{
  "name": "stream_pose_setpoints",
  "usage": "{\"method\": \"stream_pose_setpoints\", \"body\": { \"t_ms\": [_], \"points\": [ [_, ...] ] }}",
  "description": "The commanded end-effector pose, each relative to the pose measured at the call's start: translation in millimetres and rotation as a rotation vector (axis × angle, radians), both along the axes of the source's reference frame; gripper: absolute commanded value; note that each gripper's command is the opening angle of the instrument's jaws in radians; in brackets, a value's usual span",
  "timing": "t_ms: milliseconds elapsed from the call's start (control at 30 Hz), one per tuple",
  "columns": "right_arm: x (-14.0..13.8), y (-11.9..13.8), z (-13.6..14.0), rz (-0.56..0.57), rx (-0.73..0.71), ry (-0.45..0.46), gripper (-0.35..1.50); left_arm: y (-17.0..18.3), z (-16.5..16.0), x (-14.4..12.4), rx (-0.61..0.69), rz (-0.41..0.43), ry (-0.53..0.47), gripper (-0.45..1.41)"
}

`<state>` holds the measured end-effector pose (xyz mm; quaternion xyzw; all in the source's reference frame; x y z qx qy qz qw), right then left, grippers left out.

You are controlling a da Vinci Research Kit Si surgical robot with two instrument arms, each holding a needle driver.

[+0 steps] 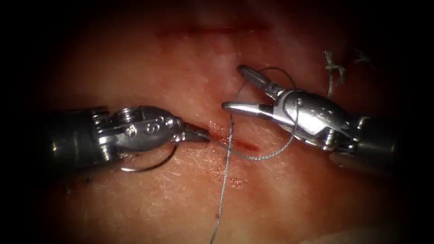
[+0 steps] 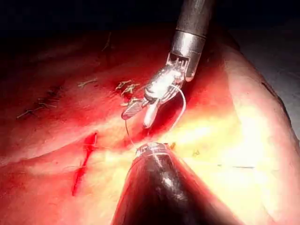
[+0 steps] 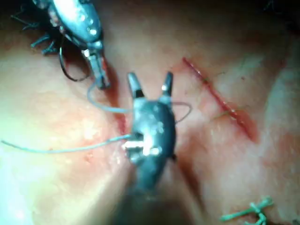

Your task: Wound Closure

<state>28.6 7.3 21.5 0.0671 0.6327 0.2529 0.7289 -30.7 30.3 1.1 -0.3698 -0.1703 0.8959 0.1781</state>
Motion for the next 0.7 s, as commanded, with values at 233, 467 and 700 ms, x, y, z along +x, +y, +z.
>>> {"method": "stream_pose_setpoints", "body": {
  "t_ms": [233,467,700],
  "points": [
    [0.9,-1.4,-0.2,-0.172,-0.003,0.12,0.51,2.3,3.0,-1.0,0.004,0.01,0.005,-0.45],
    [1.4,-1.7,-0.4,-0.391,-0.041,0.161,0.51,2.5,6.5,-0.1,0.02,0.006,0.033,-0.45],
    [3.1,-4.6,-0.5,-0.738,-0.081,0.134,0.47,2.0,8.7,0.2,0.024,0.006,0.049,-0.45]
  ]
}}
